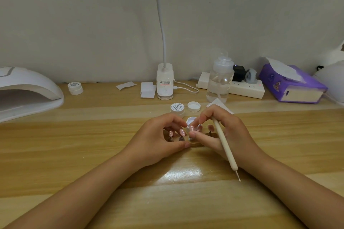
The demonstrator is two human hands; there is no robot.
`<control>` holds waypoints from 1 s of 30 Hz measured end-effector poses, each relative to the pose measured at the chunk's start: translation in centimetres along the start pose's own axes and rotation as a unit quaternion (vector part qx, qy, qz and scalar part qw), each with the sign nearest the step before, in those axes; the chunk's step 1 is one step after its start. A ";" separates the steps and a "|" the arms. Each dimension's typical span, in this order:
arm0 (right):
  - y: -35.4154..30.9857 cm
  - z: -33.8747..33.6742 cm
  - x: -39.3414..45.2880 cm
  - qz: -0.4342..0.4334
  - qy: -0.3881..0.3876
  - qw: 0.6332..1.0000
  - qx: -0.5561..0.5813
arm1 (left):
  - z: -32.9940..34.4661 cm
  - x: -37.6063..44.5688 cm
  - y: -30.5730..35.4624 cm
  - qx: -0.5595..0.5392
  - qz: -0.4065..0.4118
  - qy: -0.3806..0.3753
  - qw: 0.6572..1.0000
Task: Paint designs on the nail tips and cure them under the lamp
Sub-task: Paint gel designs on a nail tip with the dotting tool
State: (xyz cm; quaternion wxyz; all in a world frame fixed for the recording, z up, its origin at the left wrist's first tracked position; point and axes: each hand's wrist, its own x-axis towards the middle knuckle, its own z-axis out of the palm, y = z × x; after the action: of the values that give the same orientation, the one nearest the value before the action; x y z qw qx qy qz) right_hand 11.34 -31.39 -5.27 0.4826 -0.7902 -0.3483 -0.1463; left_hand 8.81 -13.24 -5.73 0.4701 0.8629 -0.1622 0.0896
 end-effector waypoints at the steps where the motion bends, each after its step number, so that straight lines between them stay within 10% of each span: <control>1: 0.0 0.0 0.0 -0.002 -0.002 1.000 -0.004 | 0.0 0.0 0.0 -0.002 0.001 0.000 1.000; 30: 1.1 -0.8 0.1 -0.027 0.009 0.998 -0.058 | -1.0 0.2 0.2 0.009 -0.024 -0.017 1.000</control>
State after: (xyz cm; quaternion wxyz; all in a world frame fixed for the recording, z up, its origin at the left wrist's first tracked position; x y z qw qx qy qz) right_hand 12.23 -32.36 -5.59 0.4349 -0.8059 -0.3557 -0.1867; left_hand 8.87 -12.57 -4.98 0.4612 0.8723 -0.1491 0.0649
